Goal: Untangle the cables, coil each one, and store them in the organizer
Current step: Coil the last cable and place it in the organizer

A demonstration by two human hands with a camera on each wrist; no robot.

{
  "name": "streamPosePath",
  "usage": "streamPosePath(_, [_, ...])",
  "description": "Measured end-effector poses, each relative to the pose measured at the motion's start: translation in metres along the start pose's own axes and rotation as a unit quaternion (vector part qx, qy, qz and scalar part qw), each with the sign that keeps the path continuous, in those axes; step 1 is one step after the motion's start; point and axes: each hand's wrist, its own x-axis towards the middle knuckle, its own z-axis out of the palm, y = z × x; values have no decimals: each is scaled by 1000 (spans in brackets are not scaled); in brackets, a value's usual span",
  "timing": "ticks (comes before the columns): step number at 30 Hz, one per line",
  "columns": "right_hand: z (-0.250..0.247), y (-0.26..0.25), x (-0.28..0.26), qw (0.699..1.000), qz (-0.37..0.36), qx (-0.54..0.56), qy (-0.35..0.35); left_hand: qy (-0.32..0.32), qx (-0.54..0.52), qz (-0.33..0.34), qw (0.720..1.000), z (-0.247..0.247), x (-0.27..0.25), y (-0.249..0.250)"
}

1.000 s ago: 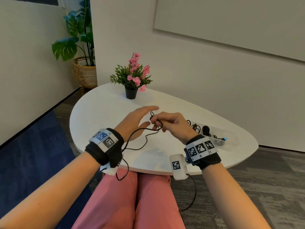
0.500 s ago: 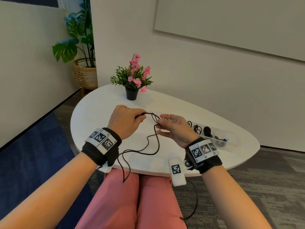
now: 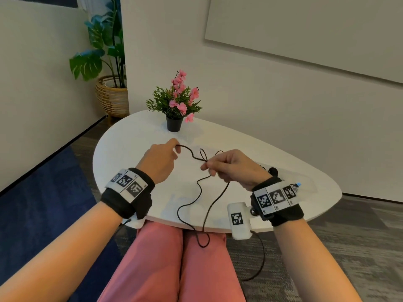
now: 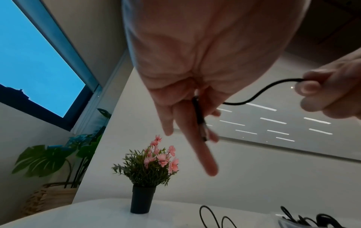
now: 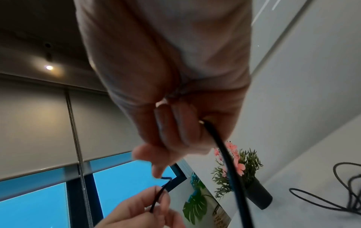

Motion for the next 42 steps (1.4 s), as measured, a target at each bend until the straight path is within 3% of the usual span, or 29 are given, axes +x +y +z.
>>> streamPosePath(4, [-4, 5, 5, 989, -26, 49, 137, -70, -195, -22, 978, -3, -9, 8])
streamPosePath(6, [0, 6, 7, 984, -28, 79, 158, -109, -280, -19, 954, -1, -13, 15])
streamPosePath(10, [9, 10, 4, 990, -73, 74, 98, -104, -448, -49, 887, -2, -16, 30])
streamPosePath(15, [11, 7, 4, 993, -113, 34, 19, -110, -557, -110, 816, -6, -15, 32])
streamPosePath(18, [10, 2, 8, 993, -116, 32, -12, -127, -582, -90, 798, -9, -17, 34])
streamPosePath(21, [13, -2, 15, 996, -87, 25, -11, -95, -609, -40, 787, -13, -15, 34])
streamPosePath(24, [20, 0, 24, 998, -24, 53, 24, -56, -683, -15, 728, -19, -10, 35])
streamPosePath(26, [26, 9, 27, 997, 8, 81, 10, -33, -730, -6, 682, -23, -7, 35])
streamPosePath(29, [29, 26, 23, 992, 28, 117, -34, 39, -779, -47, 623, -33, -5, 26])
streamPosePath(30, [27, 30, 21, 994, 32, 101, -38, 64, -777, -69, 623, -36, -4, 21])
streamPosePath(31, [25, 32, 18, 996, 30, 76, -36, 86, -756, -93, 642, -39, -3, 14])
streamPosePath(32, [22, 32, 14, 998, 20, 50, -32, 103, -714, -115, 683, -40, -2, 8])
streamPosePath(35, [14, 19, 6, 998, -43, -31, -25, 103, -479, -126, 863, -33, 1, 1])
streamPosePath(37, [11, 5, 3, 991, -90, -94, -20, 50, -269, -54, 960, -22, -1, 3])
streamPosePath(38, [11, -1, 2, 987, -111, -114, -13, 3, -163, -13, 987, -17, -3, 6])
streamPosePath(40, [8, -9, 4, 983, -137, -119, 16, -80, -47, 33, 995, -11, -8, 14])
streamPosePath(42, [3, -10, 8, 982, -150, -100, 56, -141, -107, 27, 984, -11, -13, 23])
